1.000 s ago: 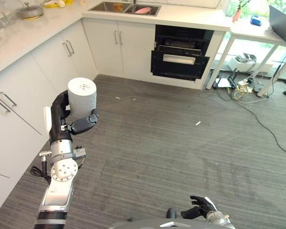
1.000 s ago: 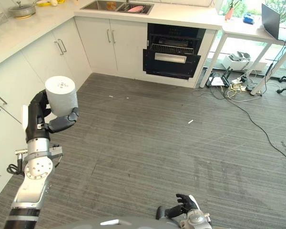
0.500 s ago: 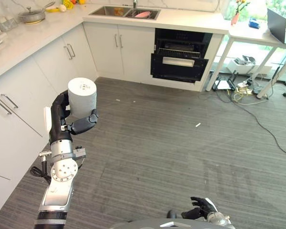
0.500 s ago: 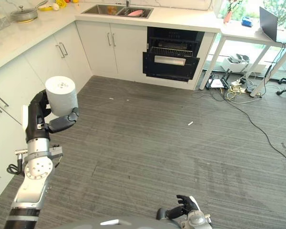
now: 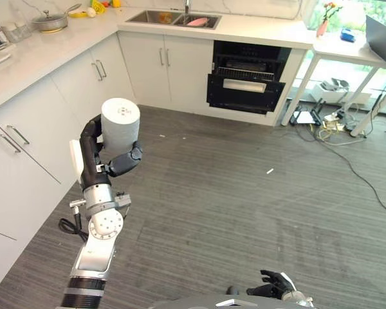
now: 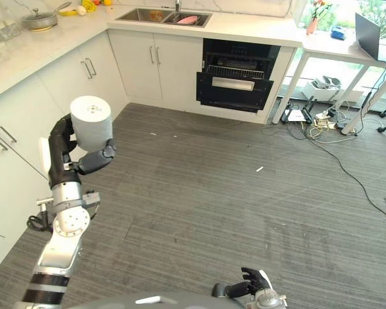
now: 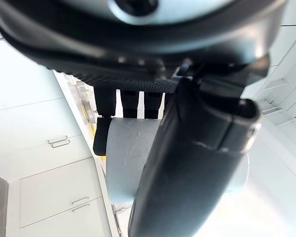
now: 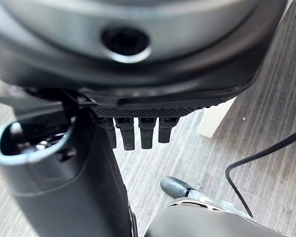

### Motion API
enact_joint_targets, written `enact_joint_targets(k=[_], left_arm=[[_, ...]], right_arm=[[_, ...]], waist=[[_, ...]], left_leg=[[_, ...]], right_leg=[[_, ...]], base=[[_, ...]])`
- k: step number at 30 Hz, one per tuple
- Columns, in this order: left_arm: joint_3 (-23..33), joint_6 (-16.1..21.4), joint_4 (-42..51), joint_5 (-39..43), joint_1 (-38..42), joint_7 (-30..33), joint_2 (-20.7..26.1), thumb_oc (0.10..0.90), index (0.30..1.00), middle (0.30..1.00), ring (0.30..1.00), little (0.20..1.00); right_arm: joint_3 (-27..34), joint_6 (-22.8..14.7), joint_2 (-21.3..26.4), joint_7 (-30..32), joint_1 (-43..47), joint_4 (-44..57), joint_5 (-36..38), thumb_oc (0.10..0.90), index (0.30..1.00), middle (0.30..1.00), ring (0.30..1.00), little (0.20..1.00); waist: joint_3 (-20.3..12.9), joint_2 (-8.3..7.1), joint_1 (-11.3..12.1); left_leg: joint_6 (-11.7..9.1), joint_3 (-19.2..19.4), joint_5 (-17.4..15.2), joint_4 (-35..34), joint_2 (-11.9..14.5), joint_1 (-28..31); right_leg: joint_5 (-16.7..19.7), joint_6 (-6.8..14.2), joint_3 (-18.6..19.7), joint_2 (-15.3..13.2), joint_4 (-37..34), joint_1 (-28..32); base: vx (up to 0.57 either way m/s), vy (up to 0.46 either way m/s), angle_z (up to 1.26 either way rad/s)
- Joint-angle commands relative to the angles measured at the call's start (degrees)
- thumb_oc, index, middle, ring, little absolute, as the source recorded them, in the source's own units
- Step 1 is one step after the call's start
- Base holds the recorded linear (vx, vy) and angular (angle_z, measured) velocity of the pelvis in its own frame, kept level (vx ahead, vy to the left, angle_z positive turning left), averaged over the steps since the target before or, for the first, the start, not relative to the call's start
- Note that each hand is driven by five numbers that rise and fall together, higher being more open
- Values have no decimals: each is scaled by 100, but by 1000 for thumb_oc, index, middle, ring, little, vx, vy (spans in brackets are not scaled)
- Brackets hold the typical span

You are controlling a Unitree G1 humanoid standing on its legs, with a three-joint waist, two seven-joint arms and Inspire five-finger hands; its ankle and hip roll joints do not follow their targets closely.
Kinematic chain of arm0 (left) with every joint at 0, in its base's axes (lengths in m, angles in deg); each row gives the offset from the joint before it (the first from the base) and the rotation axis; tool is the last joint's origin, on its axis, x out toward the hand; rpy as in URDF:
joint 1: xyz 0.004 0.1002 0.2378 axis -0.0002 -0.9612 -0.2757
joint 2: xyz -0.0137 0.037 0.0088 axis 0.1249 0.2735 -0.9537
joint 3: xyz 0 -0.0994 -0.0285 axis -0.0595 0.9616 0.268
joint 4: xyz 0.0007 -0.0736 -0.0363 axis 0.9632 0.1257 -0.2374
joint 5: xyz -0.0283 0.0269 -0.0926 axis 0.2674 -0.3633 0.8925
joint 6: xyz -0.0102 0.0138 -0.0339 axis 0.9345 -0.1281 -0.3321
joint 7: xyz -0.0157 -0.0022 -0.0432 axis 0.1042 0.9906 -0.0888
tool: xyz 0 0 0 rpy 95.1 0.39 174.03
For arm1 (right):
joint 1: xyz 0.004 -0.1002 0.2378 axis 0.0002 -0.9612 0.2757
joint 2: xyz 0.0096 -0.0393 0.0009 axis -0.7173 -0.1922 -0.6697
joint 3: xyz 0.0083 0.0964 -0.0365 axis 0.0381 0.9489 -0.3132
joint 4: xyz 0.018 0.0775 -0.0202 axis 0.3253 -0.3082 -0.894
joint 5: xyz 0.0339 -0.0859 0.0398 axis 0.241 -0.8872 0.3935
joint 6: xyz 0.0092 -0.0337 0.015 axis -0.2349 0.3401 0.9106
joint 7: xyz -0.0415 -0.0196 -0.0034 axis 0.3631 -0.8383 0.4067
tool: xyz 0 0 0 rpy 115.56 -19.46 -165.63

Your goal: Place the dishes in the dishwasher.

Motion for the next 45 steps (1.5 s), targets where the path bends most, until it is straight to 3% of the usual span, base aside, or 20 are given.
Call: enact_joint_targets(k=[1,5,6,8,11,15,19,21,24,26,28,29,30,32,33,35,38,40,42,45], left_arm=[[43,460,808,-361,933,398,180,400,300,300,300,300],[139,631,919,-198,834,476,195,400,300,300,300,300],[159,684,966,-155,788,505,151,400,300,300,300,300],[153,679,957,-130,798,537,142,400,300,300,300,300],[87,620,871,-225,800,545,138,400,300,300,300,300],[150,555,1016,-370,606,585,141,400,300,300,300,300],[246,536,1209,-380,506,548,224,400,300,300,300,300],[49,465,1350,-505,769,517,363,400,300,300,300,300],[-82,380,1414,-556,868,348,644,400,300,300,300,300],[-107,403,1455,-555,878,293,747,400,300,300,300,300],[-256,377,1312,-658,841,124,867,400,300,300,300,300],[-255,383,1301,-658,849,126,865,400,300,300,300,300],[-317,391,1232,-572,826,58,832,400,300,300,300,300],[-344,386,1177,-511,837,-4,828,400,300,300,300,300],[-411,400,1007,-372,817,-80,786,400,300,300,300,300],[-467,396,909,-279,784,-163,707,400,300,300,300,300],[-530,328,869,-435,751,-351,736,400,300,300,300,300],[-451,336,941,-546,591,-328,717,400,300,300,300,300],[-383,356,1019,-536,542,-286,659,400,300,300,300,300],[-217,384,1076,-360,432,-282,551,400,300,300,300,300]], right_arm=[[-413,-118,-22,20,144,-144,-49,800,900,900,900,900],[-472,-197,101,105,263,105,-55,800,900,900,900,900],[-457,-229,166,132,223,202,-74,800,900,900,900,900],[-415,-215,218,143,263,216,-54,800,900,900,900,900],[-296,-168,216,243,299,101,-30,800,900,900,900,900],[-212,-148,157,297,212,-36,-202,800,900,900,900,900],[-290,-81,54,347,187,-240,-586,800,900,900,900,900],[-11,-89,-50,415,59,-303,-332,800,900,900,900,900],[224,-114,-159,463,45,-121,46,800,900,900,900,900],[190,-127,-150,514,71,34,38,800,900,900,900,900],[118,-281,-162,676,96,516,-55,800,900,900,900,900],[116,-278,-160,680,96,523,-57,800,900,900,900,900],[67,-302,-129,735,64,628,-145,800,900,900,900,900],[52,-303,-103,734,71,650,-177,800,900,900,900,900],[25,-293,-80,768,55,631,-270,800,900,900,900,900],[-4,-255,-24,818,-43,538,-451,800,900,900,900,900],[133,-128,-3,880,-76,278,-533,800,900,900,900,900],[221,-109,2,877,-266,118,-483,800,900,900,900,900],[358,-134,58,834,-373,33,-326,800,900,900,900,900],[406,-125,196,795,-286,-69,-200,800,900,900,900,900]], waist=[[98,-243,-66],[413,-292,73],[552,-303,143],[631,-290,201],[625,-288,402],[460,-447,680],[262,-552,922],[127,-815,740],[43,-697,433],[127,-523,301],[346,-304,-189],[340,-291,-186],[456,-234,-457],[469,-227,-579],[436,-339,-717],[354,-427,-915],[280,-395,-987],[134,-366,-1005],[120,-268,-1017],[191,-414,-959]], left_leg=[[-199,-454,206,79,-198,-506],[-350,-391,62,1270,-327,-1052],[-594,-112,301,2373,-260,-1643],[-730,178,604,2614,-48,-1924],[-592,648,552,1767,278,-2369],[-597,527,1085,334,447,-2898],[-701,378,1566,360,693,-2871],[-409,619,1447,279,302,-2546],[-39,653,1061,160,13,-1930],[48,603,951,114,79,-1700],[167,311,561,28,50,-1123],[160,313,570,28,69,-1141],[159,149,382,28,-9,-797],[119,83,272,28,-30,-649],[4,52,15,28,-120,-334],[-116,-56,-300,28,-177,1],[-175,-98,-658,28,-73,523],[-217,-94,-580,264,-1,828],[-448,-5,-335,1330,52,689],[-1009,161,950,3648,163,-301]], right_leg=[[-954,101,-270,212,115,349],[-994,1,-439,95,150,339],[-1063,-54,-542,52,150,437],[-1151,-66,-651,67,121,566],[-1365,57,-883,46,115,845],[-1656,319,-792,-81,115,1303],[-1684,608,-540,-411,406,1819],[-711,859,-460,-905,1511,1438],[774,932,-74,-1094,3206,843],[861,900,61,-973,3848,493],[167,713,569,-93,4700,-570],[173,702,568,-76,4714,-598],[-247,629,331,194,4483,-1307],[-351,556,72,174,3985,-1536],[-373,487,-356,-81,2648,-1617],[-220,534,-612,17,1119,-1598],[140,636,-1137,-30,567,-1606],[56,411,-965,136,608,-1317],[-45,203,-785,339,606,-982],[-281,-140,-722,329,397,-376]], base=[[32,-32,16],[-10,-37,37],[-3,-18,29],[85,-34,49],[316,33,101],[528,173,36],[537,277,-39],[560,428,-78],[413,438,-23],[389,347,15],[519,309,36],[526,234,36],[515,169,18],[547,99,68],[619,-22,91],[738,-26,51],[546,-8,34],[515,-11,28],[454,-53,-51],[382,-145,-68]])
